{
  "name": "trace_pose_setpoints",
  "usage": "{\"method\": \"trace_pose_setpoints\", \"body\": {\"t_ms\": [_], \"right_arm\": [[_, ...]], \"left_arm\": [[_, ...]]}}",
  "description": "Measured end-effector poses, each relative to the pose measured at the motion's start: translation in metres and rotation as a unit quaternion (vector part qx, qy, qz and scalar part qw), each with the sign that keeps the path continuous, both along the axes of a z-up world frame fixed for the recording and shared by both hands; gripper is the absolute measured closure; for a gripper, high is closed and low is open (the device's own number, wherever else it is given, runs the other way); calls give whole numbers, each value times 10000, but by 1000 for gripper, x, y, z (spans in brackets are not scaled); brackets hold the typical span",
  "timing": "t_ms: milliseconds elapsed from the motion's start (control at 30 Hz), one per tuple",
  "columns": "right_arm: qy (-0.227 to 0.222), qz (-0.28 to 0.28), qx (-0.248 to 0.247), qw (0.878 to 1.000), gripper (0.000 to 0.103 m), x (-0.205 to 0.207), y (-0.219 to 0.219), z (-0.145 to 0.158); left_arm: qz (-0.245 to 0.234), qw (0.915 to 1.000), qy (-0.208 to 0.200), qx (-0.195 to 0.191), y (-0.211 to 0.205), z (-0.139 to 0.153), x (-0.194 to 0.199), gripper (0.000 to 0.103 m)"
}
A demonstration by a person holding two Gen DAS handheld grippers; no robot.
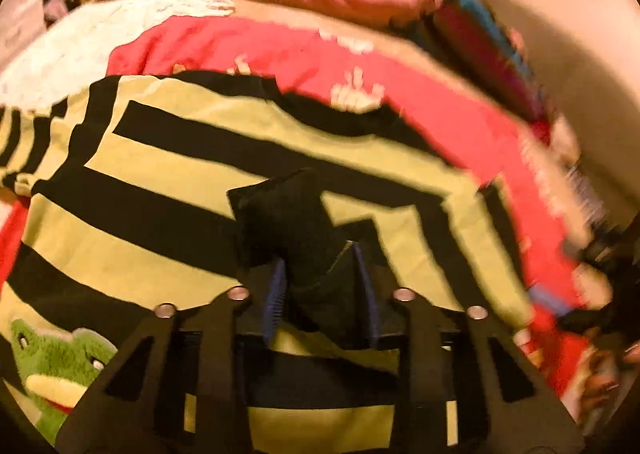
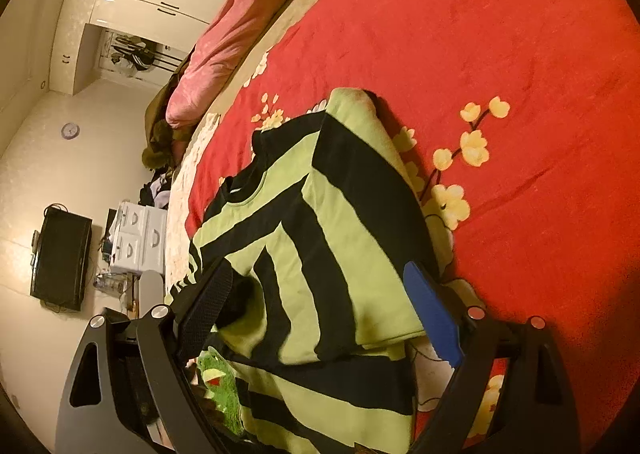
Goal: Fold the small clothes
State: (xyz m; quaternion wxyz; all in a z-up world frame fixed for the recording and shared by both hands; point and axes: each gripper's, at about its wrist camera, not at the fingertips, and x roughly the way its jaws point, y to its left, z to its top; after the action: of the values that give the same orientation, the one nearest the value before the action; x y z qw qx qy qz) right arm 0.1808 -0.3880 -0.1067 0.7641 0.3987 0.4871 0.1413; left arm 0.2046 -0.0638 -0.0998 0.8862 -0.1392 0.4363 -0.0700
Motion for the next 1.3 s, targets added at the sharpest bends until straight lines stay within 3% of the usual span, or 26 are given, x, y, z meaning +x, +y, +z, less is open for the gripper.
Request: {"method": "trace_pose_setpoints", "body": {"t_ms": [133, 300, 400, 467, 600, 700, 800, 1000, 1133, 1300], "right_arm": [[-38, 142, 11, 9999, 16, 0, 12, 2], [-53, 490, -30, 9988, 16, 2, 42, 1], [-99, 710, -206, 9972, 16, 5, 59, 3], [-111, 832, -405, 9956, 16, 7, 71, 3], [-92, 981, -599, 9933, 16, 6, 87, 1], [-107, 1021, -630, 9927, 16, 3, 91, -1], [-117, 965, -574, 9936, 16, 3, 89, 0], [-312, 742, -874, 9929, 16, 2, 77, 9], [-396, 680, -1071, 9911, 16, 6, 73, 12], [-616, 471, -1494, 9857, 16, 15, 64, 24]], "left_arm": [[153, 9963, -422, -739, 34, 23, 4, 83], [3, 9845, -1249, -1233, 56, 62, 12, 84], [-249, 9806, -1701, -945, 55, 77, 10, 82], [-235, 9831, -1592, -877, 62, 67, 19, 80], [267, 9915, -835, -959, 89, 18, 37, 80], [565, 9906, -400, -1177, 108, -7, 36, 74], [760, 9900, -363, -1134, 119, -8, 31, 63], [1070, 9848, -348, -1324, 135, -8, 16, 56], [1238, 9790, -571, -1514, 148, 3, 9, 38], [1325, 9809, -202, -1412, 145, -8, 22, 37]]}}
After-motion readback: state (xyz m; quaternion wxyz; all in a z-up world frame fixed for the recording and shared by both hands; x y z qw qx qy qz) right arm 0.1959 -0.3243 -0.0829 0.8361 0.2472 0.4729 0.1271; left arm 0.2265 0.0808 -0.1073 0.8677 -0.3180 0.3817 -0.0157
